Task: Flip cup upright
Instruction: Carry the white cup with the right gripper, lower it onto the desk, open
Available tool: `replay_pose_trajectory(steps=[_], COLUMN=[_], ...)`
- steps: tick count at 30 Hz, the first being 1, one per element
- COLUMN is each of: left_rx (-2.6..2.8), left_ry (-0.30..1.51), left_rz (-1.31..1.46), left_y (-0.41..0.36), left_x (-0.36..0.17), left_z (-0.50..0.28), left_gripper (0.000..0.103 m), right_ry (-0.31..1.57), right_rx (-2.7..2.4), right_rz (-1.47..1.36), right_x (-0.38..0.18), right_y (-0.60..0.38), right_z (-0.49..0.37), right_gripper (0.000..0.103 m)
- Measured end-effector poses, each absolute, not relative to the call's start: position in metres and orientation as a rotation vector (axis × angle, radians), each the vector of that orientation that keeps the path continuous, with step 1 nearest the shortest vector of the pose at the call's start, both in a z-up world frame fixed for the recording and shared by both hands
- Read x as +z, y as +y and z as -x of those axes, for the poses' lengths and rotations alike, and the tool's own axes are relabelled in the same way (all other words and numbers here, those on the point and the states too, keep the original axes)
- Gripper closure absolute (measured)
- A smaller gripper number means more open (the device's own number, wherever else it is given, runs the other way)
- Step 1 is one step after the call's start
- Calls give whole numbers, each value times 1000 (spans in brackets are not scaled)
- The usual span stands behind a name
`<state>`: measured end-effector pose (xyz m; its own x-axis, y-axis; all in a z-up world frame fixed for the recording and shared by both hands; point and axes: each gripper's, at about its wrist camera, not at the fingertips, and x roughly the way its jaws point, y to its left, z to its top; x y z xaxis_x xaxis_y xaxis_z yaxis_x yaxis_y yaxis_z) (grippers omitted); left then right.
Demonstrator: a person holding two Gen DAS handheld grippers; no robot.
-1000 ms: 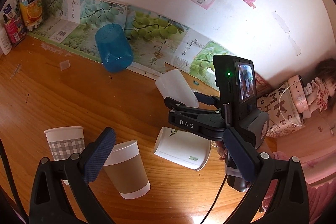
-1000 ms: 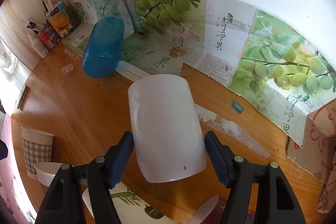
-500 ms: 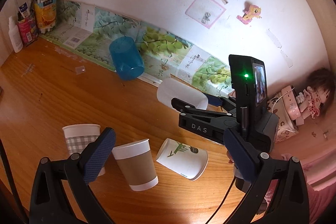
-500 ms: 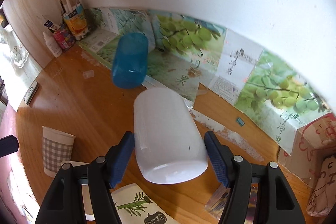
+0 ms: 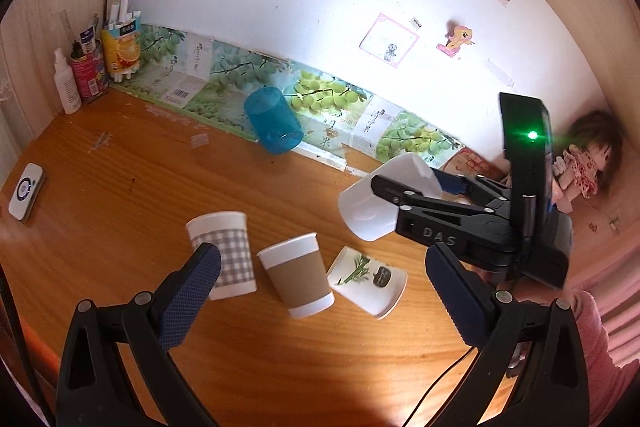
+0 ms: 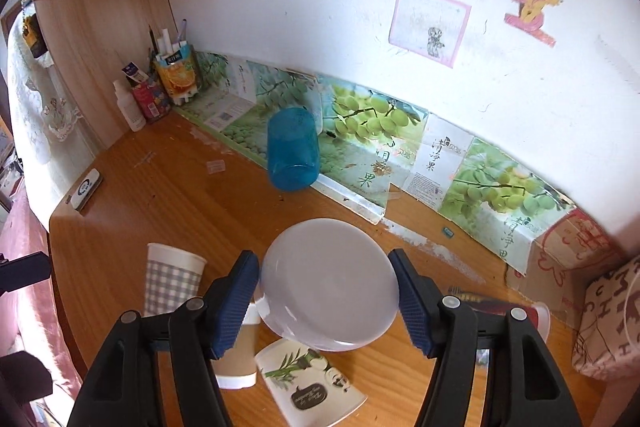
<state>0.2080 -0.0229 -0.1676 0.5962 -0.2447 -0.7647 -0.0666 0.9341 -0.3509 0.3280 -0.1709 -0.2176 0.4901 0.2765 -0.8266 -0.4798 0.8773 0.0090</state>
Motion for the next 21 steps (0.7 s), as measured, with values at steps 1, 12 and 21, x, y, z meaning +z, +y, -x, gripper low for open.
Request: replay_pose_trajectory(steps=[1, 12, 21], left_rx=[-108, -207, -332], left_ry=[933, 976, 1001], left_rz=[359, 297, 204], left_y=[-21, 0, 8], left_x=[-167, -166, -164], left_z=[-202, -158, -129], left_gripper=[1, 1, 1], right_ry=[949, 938, 1044], right_rx=[461, 362, 264], right_rz=[228, 163, 50], right_x=[-214, -196, -220], right_y=[-171, -172, -176], right_z=[-321, -241, -175], right_gripper=[36, 36, 36])
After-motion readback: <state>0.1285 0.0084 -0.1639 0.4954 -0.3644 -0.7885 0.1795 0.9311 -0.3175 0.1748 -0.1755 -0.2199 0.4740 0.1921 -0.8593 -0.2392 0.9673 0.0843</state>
